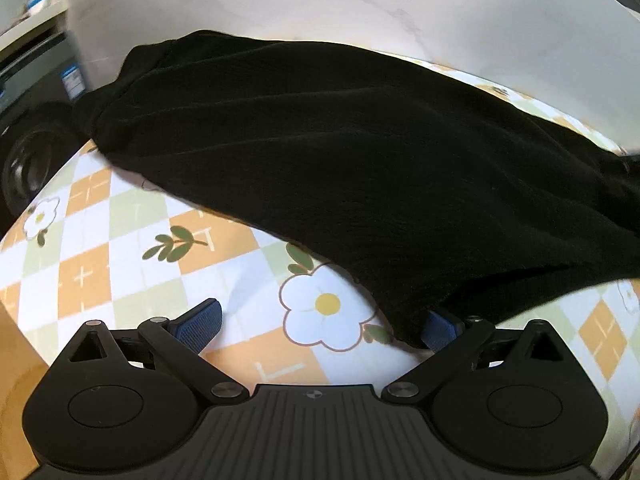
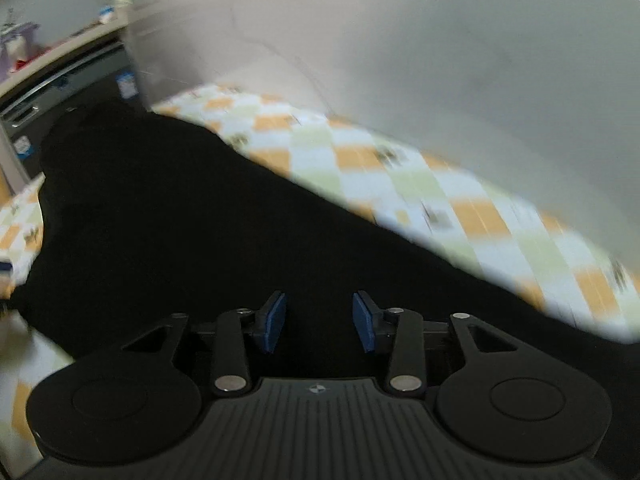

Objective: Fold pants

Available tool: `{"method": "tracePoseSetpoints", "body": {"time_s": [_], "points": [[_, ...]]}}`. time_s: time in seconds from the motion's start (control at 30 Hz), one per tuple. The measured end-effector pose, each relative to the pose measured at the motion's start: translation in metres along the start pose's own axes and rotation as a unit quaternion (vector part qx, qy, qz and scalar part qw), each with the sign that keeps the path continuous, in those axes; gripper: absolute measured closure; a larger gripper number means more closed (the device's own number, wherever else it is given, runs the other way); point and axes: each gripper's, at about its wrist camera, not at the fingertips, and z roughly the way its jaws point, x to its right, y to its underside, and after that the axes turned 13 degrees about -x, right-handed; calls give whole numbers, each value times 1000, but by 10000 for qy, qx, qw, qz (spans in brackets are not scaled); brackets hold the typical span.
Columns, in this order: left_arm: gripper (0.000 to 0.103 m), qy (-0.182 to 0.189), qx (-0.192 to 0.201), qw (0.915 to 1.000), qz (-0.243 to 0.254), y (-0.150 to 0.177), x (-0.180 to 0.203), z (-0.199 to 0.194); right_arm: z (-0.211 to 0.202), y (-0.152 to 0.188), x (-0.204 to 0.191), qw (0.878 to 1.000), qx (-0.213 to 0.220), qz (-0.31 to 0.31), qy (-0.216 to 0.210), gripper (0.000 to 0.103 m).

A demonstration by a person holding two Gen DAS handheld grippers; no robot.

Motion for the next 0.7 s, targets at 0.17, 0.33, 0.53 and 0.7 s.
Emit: {"method": "tracePoseSetpoints", "body": {"time_s": [0.17, 0.33, 0.53, 0.7], "points": [[1, 134, -52, 9998, 157, -2, -7, -8, -17, 69, 8, 9967, -84, 609, 527, 59], [1, 321, -385, 9969, -611, -3, -20, -16, -40, 106, 33, 9846, 61, 1573, 762, 52], [4, 200, -853, 9787, -1858, 20, -38, -22, -61, 141, 57, 9661, 360, 2384, 927, 53], [33, 420, -12, 9794, -1977, 5, -32, -48, -79, 165, 64, 9475, 641, 3030, 792, 53]]}}
